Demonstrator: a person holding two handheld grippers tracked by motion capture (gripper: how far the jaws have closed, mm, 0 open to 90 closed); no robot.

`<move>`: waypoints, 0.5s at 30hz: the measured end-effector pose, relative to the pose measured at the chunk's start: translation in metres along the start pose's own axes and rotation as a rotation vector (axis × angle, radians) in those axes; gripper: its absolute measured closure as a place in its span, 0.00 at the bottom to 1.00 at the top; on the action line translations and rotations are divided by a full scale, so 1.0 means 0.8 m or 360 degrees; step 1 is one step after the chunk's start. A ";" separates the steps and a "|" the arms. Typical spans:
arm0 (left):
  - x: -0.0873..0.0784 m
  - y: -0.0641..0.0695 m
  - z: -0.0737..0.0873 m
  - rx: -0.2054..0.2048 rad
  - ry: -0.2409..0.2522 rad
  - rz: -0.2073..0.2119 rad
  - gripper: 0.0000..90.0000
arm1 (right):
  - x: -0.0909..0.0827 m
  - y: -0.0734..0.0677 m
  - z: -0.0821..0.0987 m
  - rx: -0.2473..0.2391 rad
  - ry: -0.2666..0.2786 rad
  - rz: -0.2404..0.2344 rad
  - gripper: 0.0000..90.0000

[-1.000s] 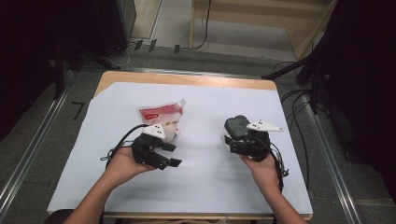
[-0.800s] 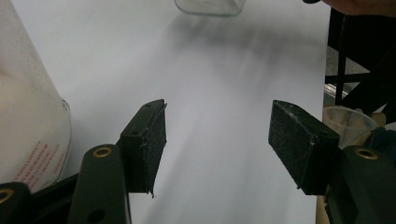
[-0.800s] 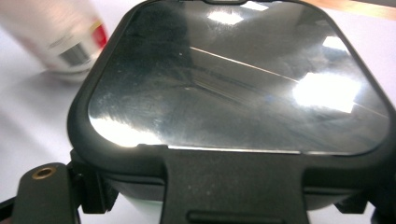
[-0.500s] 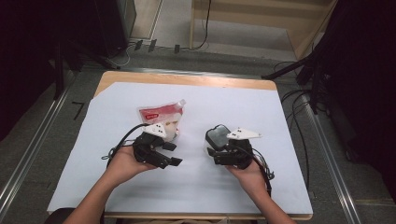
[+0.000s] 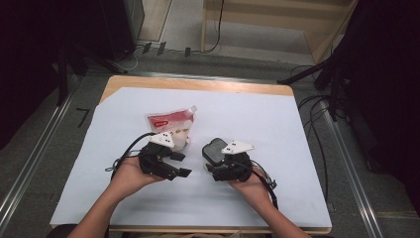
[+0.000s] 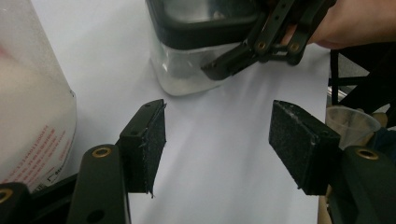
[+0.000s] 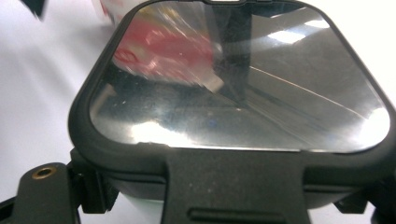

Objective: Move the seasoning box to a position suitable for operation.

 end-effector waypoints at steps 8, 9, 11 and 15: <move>0.000 0.000 -0.001 0.0008 0.0006 0.0013 0.42 | -0.004 0.001 0.008 0.0078 0.0022 -0.0030 0.14; 0.001 0.000 -0.002 0.0006 0.0010 0.0014 0.42 | -0.003 0.000 0.010 0.0121 0.0005 -0.0073 0.08; 0.002 -0.001 -0.002 -0.0012 0.0012 0.0022 0.42 | -0.003 0.002 0.011 0.0186 -0.0013 -0.0112 0.05; 0.005 0.000 -0.004 -0.0008 0.0009 0.0031 0.43 | -0.006 0.004 0.010 0.0212 -0.0050 -0.0160 0.04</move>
Point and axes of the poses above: each handheld gripper's, and its own axes: x roughly forward along the jaws, z roughly out of its underside, y roughly to its right, the point moved 3 cm from there along x, roughly forward along the jaws, and after that the axes turned 5 degrees about y, right-handed, at the moved point
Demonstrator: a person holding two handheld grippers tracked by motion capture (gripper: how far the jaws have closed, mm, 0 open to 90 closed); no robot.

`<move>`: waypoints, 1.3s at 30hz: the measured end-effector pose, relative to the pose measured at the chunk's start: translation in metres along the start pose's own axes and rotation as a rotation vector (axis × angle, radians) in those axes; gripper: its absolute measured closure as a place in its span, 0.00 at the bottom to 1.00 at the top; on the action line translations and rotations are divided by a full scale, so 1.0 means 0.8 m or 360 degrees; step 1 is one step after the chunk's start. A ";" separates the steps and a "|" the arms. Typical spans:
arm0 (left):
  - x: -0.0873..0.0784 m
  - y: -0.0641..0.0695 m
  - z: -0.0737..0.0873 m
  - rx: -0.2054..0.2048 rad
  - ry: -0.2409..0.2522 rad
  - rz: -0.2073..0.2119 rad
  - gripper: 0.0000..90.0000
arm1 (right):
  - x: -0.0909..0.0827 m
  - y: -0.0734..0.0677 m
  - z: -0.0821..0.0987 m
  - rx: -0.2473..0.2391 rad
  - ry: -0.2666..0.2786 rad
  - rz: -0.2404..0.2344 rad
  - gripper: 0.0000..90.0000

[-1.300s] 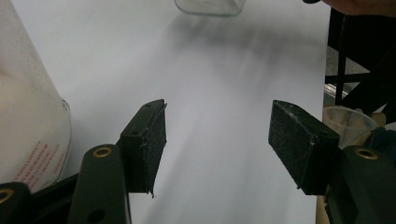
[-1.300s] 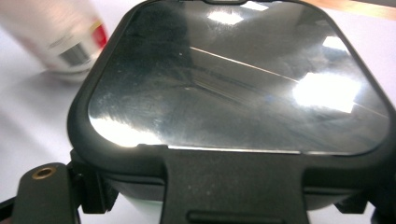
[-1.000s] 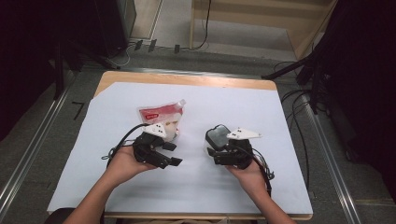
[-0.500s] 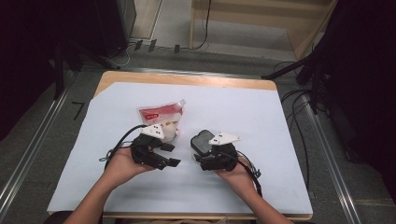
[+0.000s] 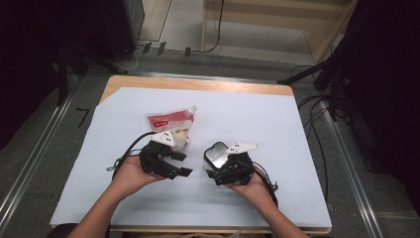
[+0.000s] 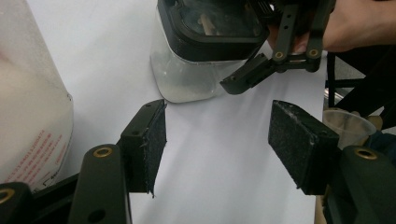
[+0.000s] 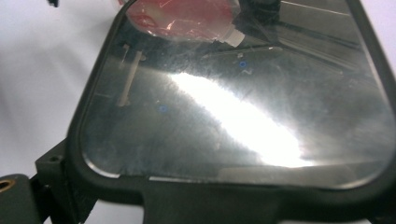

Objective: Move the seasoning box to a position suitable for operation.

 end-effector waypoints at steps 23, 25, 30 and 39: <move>0.014 -0.001 -0.010 0.0041 -0.0005 0.0037 0.45 | -0.064 0.000 0.008 0.0072 0.0001 -0.0095 0.02; 0.016 0.000 -0.011 0.0046 -0.0009 0.0044 0.45 | -0.070 0.001 0.011 0.0055 -0.0005 -0.0074 0.03; 0.018 0.000 -0.015 0.0063 -0.0014 0.0059 0.44 | -0.084 0.002 0.014 0.0048 0.0026 -0.0048 0.15; 0.016 -0.001 -0.026 0.0087 0.0003 0.0065 0.44 | -0.105 0.004 0.017 0.0092 0.0095 -0.0033 0.49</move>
Point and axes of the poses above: each handheld gripper's, and its own axes: x roughly forward along the jaws, z roughly out of its underside, y roughly to its right, the point moved 3 cm from there along x, roughly forward along the jaws, and after that the axes turned 5 degrees about y, right-handed, at the moved point
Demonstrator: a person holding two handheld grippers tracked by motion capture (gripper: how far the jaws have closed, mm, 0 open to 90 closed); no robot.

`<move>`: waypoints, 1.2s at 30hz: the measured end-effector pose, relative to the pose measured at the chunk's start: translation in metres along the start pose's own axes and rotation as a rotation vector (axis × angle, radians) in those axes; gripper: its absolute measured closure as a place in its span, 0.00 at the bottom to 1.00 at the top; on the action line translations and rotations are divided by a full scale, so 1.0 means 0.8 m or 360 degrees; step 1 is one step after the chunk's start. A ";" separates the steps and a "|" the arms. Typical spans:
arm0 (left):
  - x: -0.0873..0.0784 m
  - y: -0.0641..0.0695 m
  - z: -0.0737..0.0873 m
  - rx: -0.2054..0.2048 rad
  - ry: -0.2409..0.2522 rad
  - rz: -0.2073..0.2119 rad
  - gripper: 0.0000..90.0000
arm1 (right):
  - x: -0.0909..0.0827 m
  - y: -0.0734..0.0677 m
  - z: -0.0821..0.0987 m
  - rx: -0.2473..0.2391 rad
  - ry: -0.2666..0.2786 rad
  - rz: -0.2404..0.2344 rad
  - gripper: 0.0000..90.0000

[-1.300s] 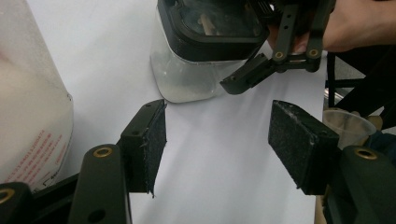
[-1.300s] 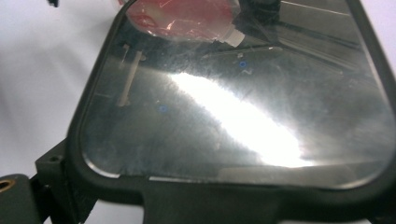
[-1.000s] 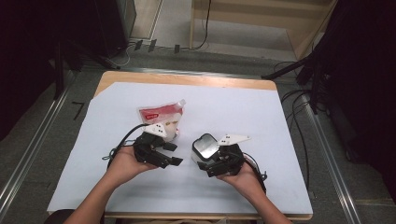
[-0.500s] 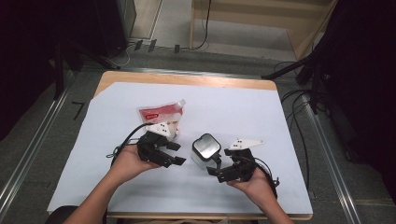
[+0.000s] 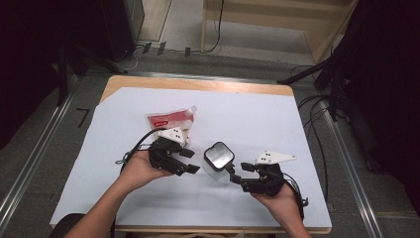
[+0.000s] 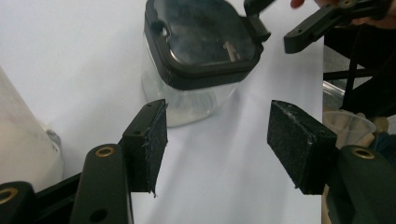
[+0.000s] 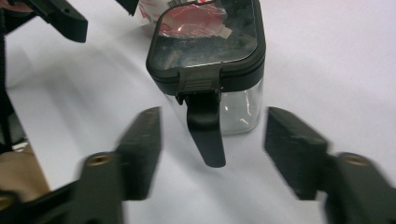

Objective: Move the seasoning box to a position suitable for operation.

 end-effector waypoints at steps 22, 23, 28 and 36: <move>0.014 0.000 -0.005 0.0031 -0.0024 0.0007 0.42 | 0.004 -0.027 0.010 -0.0205 -0.0014 -0.0056 1.00; 0.016 -0.001 -0.006 0.0032 -0.0020 -0.0024 0.42 | 0.006 -0.029 0.010 -0.0196 -0.0010 -0.0071 1.00; 0.020 0.000 -0.007 0.0034 -0.0020 -0.0030 0.42 | 0.020 -0.031 0.013 -0.0178 -0.0063 -0.0097 1.00; 0.022 -0.003 -0.005 0.0028 -0.0028 -0.0027 0.42 | 0.030 -0.021 0.011 -0.0165 -0.0088 -0.0084 1.00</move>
Point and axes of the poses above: each handheld gripper's, and its own axes: x roughly forward along the jaws, z roughly out of its underside, y roughly to its right, the point moved 3 cm from there along x, roughly forward along the jaws, and after that the axes turned 5 degrees about y, right-handed, at the moved point
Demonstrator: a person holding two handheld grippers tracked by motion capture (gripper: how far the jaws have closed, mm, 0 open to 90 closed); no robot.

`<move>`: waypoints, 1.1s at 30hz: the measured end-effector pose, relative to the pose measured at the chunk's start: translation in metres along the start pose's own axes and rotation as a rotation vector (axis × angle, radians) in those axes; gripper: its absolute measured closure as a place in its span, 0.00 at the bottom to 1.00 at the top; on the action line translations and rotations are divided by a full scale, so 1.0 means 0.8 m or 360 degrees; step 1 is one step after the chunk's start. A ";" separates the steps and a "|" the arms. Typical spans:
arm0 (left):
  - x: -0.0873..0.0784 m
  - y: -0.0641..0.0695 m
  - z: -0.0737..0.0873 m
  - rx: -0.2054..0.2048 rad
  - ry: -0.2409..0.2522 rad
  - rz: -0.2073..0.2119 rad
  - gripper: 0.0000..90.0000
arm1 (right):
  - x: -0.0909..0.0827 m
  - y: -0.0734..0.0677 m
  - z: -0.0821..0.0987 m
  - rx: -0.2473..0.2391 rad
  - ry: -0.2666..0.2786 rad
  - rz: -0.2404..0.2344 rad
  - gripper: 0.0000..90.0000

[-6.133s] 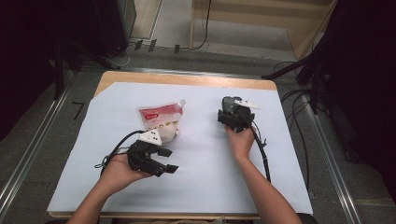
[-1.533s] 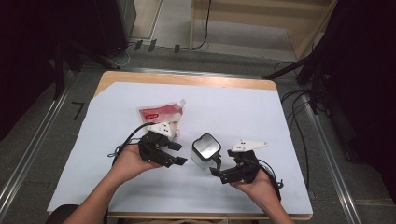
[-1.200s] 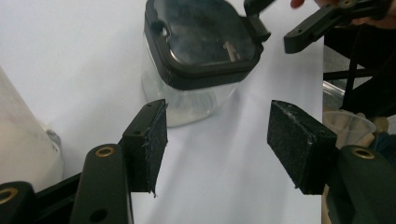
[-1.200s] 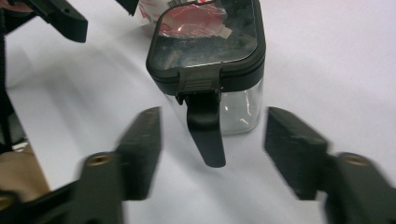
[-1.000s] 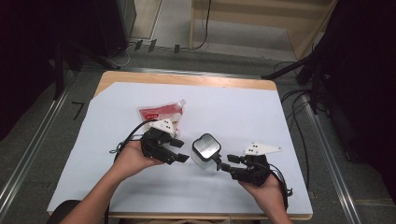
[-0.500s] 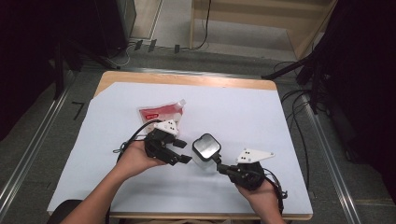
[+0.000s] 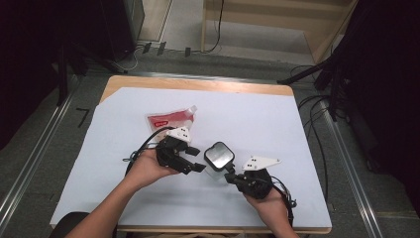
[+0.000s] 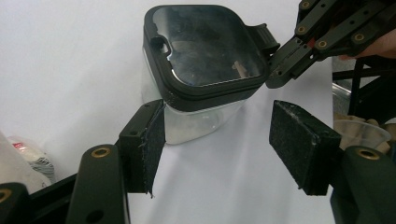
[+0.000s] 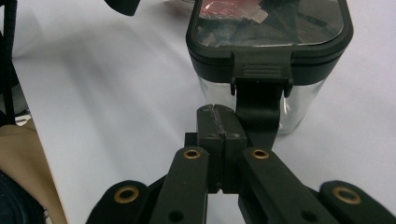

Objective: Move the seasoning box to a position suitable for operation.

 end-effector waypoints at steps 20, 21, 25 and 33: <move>0.012 0.003 -0.007 0.0004 0.0068 0.0035 0.38 | -0.014 0.053 -0.005 0.0135 0.0022 0.0117 1.00; 0.013 0.002 -0.010 -0.0030 0.0084 0.0047 0.37 | -0.014 0.057 -0.005 0.0148 0.0018 0.0113 1.00; 0.017 0.001 -0.012 -0.0082 0.0071 0.0085 0.38 | -0.011 0.069 -0.004 0.0177 -0.0020 0.0114 1.00; 0.021 -0.006 -0.012 -0.0093 0.0103 0.0070 0.36 | -0.007 0.077 -0.009 0.0196 -0.0051 0.0136 1.00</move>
Point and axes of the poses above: each handheld gripper's, and its own axes: x roughly forward along the jaws, z roughly out of its underside, y roughly to its right, the point moved 3 cm from there along x, roughly forward along the jaws, and after that the axes turned 5 degrees about y, right-handed, at the moved point
